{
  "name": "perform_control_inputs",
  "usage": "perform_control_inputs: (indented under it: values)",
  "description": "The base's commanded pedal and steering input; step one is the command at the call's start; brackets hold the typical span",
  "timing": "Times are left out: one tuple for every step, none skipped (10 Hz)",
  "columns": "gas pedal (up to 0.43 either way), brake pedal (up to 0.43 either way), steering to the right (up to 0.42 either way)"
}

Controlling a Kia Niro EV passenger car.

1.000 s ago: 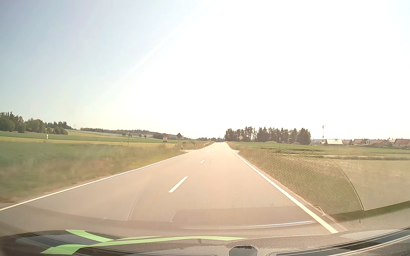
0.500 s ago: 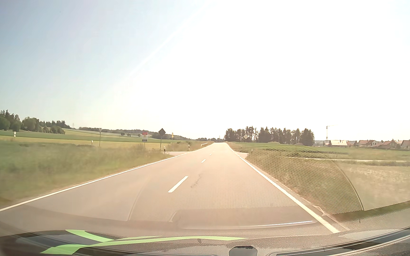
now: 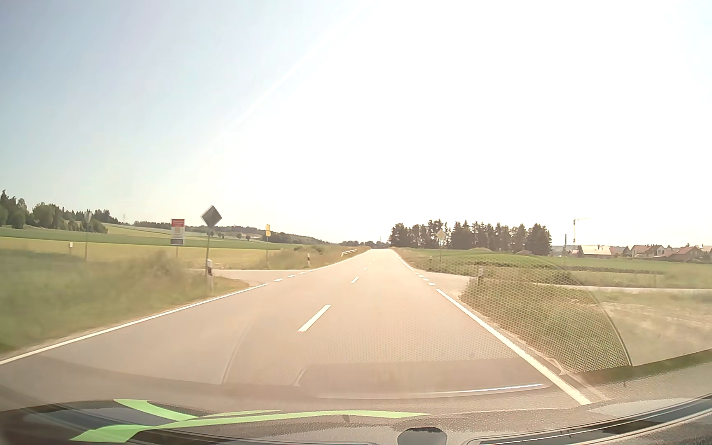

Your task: Follow the waypoints while adhering to traffic rules and regulations

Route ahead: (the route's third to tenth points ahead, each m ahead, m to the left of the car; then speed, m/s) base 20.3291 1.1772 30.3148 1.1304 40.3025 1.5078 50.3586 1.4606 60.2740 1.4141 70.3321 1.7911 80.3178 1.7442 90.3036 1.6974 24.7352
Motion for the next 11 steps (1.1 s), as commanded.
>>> perform_control_inputs:
  values:
    - [0.260, 0.000, 0.002]
    - [0.260, 0.000, 0.002]
    - [0.268, 0.000, 0.002]
    - [0.280, 0.000, 0.002]
    - [0.280, 0.000, 0.002]
    - [0.280, 0.000, 0.002]
    - [0.268, 0.000, 0.002]
    - [0.260, 0.000, 0.002]
    - [0.248, 0.000, 0.000]
    - [0.248, 0.000, -0.001]
    - [0.248, 0.000, -0.001]
